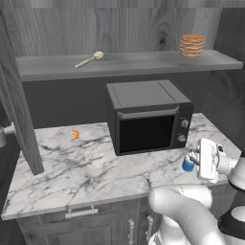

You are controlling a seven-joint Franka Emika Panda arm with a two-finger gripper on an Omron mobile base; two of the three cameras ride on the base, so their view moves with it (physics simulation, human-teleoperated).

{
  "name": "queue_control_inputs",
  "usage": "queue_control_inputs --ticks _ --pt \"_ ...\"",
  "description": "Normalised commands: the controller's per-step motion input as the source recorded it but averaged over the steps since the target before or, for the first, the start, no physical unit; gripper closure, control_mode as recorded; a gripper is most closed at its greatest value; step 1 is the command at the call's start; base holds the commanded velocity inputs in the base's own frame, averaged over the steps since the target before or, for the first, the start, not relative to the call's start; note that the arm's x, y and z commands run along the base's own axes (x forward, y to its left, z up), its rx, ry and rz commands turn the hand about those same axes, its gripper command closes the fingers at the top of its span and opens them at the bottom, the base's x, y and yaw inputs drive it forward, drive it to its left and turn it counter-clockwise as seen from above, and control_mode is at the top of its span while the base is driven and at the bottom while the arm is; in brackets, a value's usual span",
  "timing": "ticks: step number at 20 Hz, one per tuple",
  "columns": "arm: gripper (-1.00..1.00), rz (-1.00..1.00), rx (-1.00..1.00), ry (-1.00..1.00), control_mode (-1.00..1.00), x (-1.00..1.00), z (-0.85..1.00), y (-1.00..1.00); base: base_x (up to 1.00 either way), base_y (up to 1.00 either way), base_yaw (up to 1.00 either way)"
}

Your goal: Pick the dish brush and soap dispenser from the cabinet and place them on the counter.

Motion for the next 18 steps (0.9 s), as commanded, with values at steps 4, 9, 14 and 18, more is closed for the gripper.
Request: queue_control_inputs --ticks 4,9,14,18 --pt "1.00 0.00 0.02 0.00 -1.00 0.22 -0.28 -0.11 0.00 0.00 0.00" --pt "1.00 0.00 0.00 0.00 -1.00 0.13 -0.19 -0.17 0.00 0.00 0.00" --pt "1.00 0.00 0.00 0.00 -1.00 0.13 -0.15 -0.17 0.00 0.00 0.00" --pt "1.00 0.00 0.01 0.00 -1.00 0.20 -0.20 -0.12 0.00 0.00 0.00"
